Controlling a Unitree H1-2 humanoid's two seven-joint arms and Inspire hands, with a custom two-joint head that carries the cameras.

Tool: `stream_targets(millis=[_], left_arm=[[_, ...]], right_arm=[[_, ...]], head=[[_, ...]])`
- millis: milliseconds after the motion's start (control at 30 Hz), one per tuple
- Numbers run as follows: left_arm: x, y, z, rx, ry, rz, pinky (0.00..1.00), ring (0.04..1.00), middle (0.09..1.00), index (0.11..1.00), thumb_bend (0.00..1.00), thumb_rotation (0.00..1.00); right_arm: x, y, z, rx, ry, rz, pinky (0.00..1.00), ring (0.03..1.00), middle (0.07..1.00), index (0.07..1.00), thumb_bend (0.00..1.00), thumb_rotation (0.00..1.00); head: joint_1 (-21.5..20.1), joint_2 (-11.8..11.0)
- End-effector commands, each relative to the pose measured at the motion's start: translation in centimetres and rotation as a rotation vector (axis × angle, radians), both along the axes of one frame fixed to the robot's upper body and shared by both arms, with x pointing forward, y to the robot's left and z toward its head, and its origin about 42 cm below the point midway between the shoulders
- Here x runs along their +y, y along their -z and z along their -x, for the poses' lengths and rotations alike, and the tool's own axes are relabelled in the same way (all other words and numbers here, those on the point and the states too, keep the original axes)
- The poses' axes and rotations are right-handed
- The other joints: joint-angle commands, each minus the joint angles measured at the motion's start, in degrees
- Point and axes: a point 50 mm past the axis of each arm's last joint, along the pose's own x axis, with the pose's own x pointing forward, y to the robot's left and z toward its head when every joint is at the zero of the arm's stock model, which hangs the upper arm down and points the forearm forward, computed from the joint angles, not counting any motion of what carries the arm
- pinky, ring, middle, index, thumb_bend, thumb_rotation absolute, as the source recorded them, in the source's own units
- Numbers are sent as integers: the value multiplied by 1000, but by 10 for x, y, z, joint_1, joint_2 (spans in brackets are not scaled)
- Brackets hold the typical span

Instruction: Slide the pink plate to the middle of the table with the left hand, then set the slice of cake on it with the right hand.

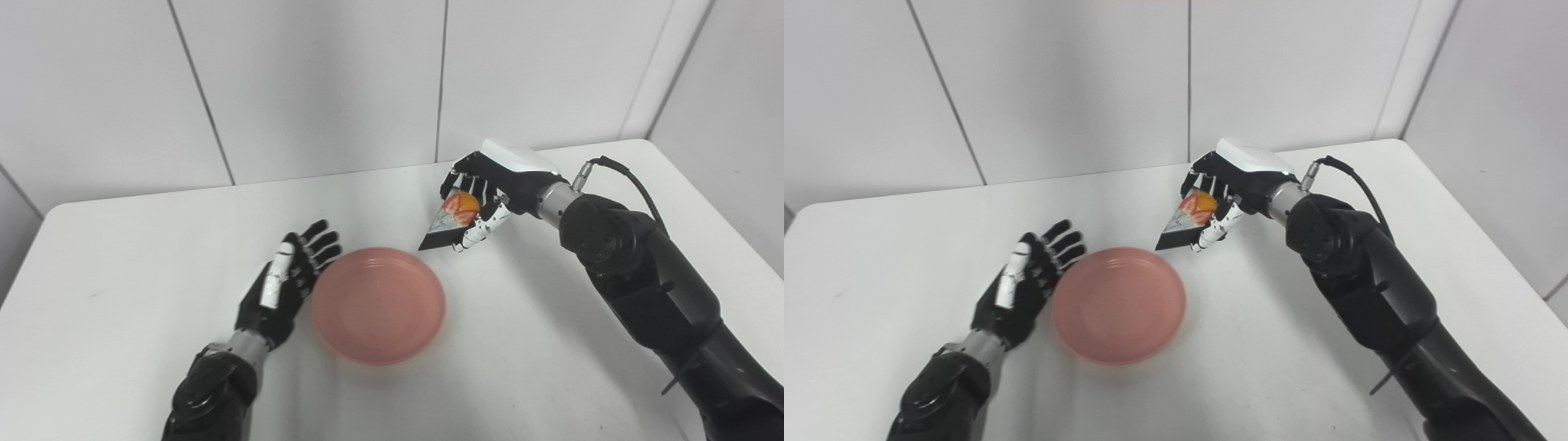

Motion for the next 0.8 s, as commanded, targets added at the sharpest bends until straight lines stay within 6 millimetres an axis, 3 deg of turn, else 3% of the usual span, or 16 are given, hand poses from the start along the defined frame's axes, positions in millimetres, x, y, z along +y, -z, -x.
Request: stream_targets(millis=[0,367,767], left_arm=[[-3,32,14,155,-16,-60,864,878,881,865,402,1000],[-24,28,14,135,-9,-89,855,870,874,862,418,1000],[-29,22,12,122,-6,-103,857,868,876,873,432,1000]], right_arm=[[11,-26,-5,-94,-47,2,369,428,461,526,522,0],[53,-7,-11,-62,-173,5,342,404,440,541,519,0],[76,17,-13,-12,-212,13,346,408,437,523,524,0]], head=[[9,2],[61,15],[52,27]])
